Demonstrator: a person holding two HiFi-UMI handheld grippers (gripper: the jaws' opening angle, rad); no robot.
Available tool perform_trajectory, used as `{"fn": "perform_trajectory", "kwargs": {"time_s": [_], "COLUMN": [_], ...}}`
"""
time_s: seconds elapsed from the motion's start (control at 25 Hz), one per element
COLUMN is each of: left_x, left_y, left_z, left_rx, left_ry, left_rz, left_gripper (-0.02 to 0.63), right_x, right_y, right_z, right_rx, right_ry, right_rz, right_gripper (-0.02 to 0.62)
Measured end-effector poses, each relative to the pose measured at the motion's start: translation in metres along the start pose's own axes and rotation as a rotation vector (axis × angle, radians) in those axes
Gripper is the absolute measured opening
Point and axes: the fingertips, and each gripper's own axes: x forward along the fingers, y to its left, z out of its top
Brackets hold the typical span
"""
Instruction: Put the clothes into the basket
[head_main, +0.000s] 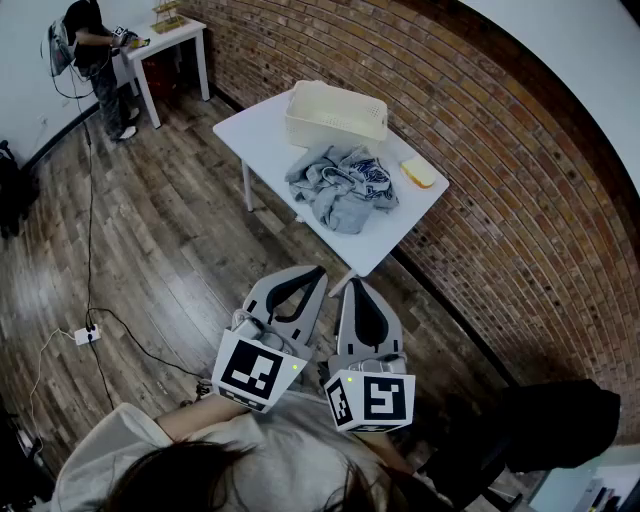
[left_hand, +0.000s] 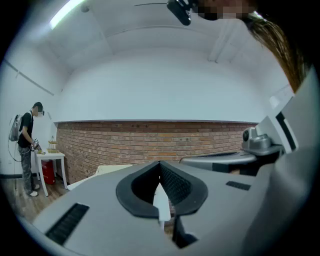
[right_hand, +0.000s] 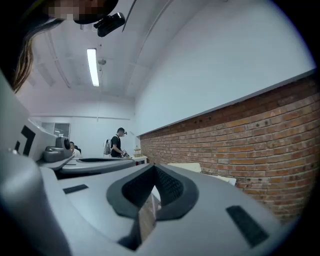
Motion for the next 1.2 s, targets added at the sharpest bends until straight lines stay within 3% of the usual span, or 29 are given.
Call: {"fn": "perform_trajectory", "kwargs": {"time_s": [0.56, 1.2], "left_x": [-0.01, -0.023], "left_y": [0.005, 0.04], "left_z": [0.0, -0.019], "left_rx": [-0.016, -0.059], "left_ry": [-0.008, 0.019], "left_rz": [0.0, -0.067], "left_gripper": [0.008, 0.008], "right_x": [-0.002, 0.013], "right_y": [0.01, 0.035], "right_z": [-0.002, -0.024], "right_rx": [0.018, 0.079], "right_ry": [-0.004, 0.037], "right_rz": [0.008, -0.069], "right_gripper": [0.006, 0.006]}}
